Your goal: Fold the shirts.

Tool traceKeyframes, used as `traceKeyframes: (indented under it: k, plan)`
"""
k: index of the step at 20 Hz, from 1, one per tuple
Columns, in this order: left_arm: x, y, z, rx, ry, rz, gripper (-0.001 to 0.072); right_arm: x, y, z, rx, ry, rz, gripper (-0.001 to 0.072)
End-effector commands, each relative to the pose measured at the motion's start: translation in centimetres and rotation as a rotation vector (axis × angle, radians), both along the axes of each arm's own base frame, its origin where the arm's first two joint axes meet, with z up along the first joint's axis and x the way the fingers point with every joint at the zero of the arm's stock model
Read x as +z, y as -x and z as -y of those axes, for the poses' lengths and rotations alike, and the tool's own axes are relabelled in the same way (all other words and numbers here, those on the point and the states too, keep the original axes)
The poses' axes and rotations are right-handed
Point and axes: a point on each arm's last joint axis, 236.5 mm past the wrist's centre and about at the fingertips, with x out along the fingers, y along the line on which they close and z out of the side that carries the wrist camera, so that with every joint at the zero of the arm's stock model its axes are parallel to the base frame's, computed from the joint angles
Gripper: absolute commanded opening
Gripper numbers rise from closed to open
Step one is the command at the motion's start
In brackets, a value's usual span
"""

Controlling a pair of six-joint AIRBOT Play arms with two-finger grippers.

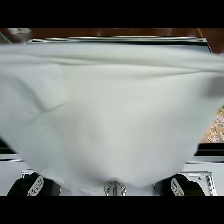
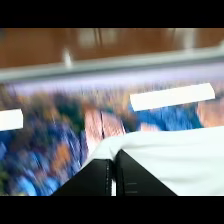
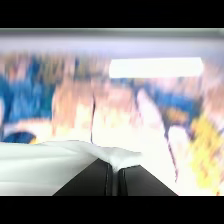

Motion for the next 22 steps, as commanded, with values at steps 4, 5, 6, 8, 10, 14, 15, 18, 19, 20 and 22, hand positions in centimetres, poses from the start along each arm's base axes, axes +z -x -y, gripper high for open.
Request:
traceKeyframes:
  k: [4,5,6,8,10,14,15,18,19,20,22]
  plan:
    - [-25.7,-11.3,-2.3,0.018,0.147,-0.637,0.0039,-24.2,-10.7,0.3,0.006,-0.252,-0.578,0.0069]
    - [-28.7,-12.7,-2.2,0.015,0.158,-0.695,0.0039,-27.0,-12.5,0.2,-0.016,-0.293,-0.612,0.0068]
    - [-31.5,-14.6,-1.8,0.017,0.175,-0.736,0.0039,-29.7,-14.6,0.0,-0.031,-0.307,-0.617,0.0068]
    - [-35.5,-18.6,-0.4,0.037,0.218,-0.750,0.0039,-33.1,-19.0,-1.2,-0.030,-0.295,-0.545,0.0068]
    - [-38.2,-22.1,1.2,0.034,0.236,-0.715,0.0040,-34.2,-23.7,-2.7,-0.037,-0.282,-0.398,0.0069]
    - [-41.4,-27.0,2.8,0.046,0.223,-0.604,0.0040,-33.4,-30.7,-5.3,-0.035,-0.253,-0.101,0.0069]
    - [-41.5,-27.7,2.9,0.054,0.226,-0.579,0.0040,-33.4,-31.5,-5.4,-0.039,-0.249,-0.060,0.0069]
    - [-42.4,-27.9,2.8,0.068,0.236,-0.585,0.0040,-35.1,-31.4,-5.5,-0.041,-0.248,-0.094,0.0069]
    - [-42.7,-27.4,2.9,0.064,0.236,-0.611,0.0040,-35.8,-30.8,-5.5,-0.035,-0.244,-0.132,0.0069]
    - [-42.8,-26.5,2.9,0.043,0.216,-0.648,0.0040,-36.3,-29.9,-5.6,-0.028,-0.246,-0.181,0.0069]
    - [-42.4,-23.8,1.5,-0.003,0.113,-0.742,0.0040,-36.8,-27.1,-4.9,-0.020,-0.254,-0.308,0.0069]
